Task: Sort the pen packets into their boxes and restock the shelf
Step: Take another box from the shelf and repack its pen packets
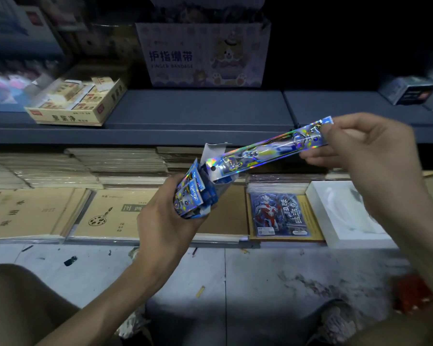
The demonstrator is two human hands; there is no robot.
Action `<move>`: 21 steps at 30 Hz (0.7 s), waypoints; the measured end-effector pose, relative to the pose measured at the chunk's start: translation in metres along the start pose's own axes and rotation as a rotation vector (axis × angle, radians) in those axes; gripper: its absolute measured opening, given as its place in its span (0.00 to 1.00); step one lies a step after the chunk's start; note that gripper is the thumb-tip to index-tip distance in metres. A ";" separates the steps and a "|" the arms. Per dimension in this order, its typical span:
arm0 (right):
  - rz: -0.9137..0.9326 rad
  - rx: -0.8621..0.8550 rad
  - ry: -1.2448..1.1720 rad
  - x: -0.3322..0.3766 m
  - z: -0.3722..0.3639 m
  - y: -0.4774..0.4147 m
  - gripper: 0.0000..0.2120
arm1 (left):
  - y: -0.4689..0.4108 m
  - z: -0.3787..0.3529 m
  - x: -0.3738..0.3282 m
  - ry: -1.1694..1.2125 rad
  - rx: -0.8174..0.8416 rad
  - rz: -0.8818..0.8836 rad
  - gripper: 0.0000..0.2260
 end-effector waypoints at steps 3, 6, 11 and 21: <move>-0.019 -0.025 0.009 0.000 0.007 -0.002 0.08 | -0.001 0.000 -0.003 0.036 -0.004 0.016 0.26; -0.020 -0.028 0.013 -0.001 0.011 -0.003 0.08 | -0.001 0.000 -0.005 0.068 -0.006 0.024 0.25; -0.074 0.052 -0.082 -0.007 0.014 -0.004 0.05 | 0.000 -0.001 -0.004 0.098 0.001 0.040 0.24; -0.124 0.581 0.293 -0.012 0.001 0.011 0.10 | 0.000 -0.003 -0.005 0.016 0.031 0.010 0.27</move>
Point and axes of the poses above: each hand's wrist, its own y-axis away from the middle knuckle, its own z-axis out of the back of the hand, x = y × z, the point moved 2 cm from there along -y, towards the middle knuckle, and after that the axes turned 12 degrees about x, right-handed, at the moved point
